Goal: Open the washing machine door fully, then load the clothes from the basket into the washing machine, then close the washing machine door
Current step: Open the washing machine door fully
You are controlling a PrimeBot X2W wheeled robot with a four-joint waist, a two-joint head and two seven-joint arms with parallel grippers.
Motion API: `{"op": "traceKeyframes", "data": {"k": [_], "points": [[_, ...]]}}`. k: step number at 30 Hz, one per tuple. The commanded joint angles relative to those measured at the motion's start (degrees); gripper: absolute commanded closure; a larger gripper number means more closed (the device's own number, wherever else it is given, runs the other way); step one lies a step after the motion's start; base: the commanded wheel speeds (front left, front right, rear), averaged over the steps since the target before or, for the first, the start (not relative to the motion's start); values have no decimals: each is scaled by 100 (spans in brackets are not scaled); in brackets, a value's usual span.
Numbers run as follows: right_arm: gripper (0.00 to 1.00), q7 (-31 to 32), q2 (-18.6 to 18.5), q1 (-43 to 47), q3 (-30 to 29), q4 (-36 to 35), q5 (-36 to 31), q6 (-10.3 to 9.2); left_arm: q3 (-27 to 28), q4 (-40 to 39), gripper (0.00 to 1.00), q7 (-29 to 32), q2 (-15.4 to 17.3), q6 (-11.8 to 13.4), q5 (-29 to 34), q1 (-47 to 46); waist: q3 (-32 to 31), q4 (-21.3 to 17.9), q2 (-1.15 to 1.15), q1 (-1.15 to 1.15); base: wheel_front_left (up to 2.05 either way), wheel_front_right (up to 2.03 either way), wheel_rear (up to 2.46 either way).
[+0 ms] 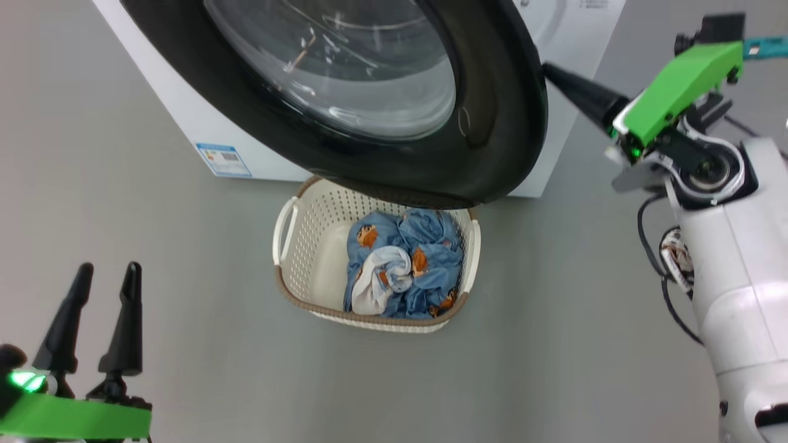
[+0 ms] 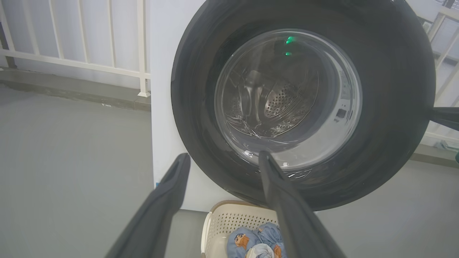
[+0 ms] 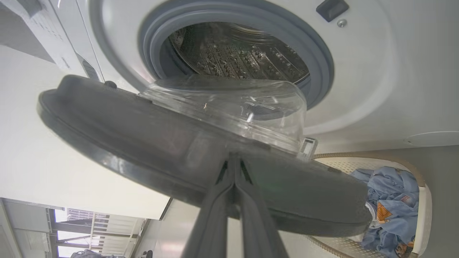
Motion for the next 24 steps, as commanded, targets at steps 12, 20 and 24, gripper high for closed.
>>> {"op": "traceKeyframes", "data": {"k": [12,20,24], "points": [[100,275,194,629,-66,-652,2,29,302,39,0,-36,84,-12,206,83,-444,154,0,1,0,0,0],[100,462,244,767,35,-593,130,29,287,125,0,-36,31,-12,244,96,-570,237,0,1,0,0,0],[100,481,256,798,166,-632,213,29,279,156,0,-36,8,-12,273,98,-635,275,0,1,0,0,0]]}}
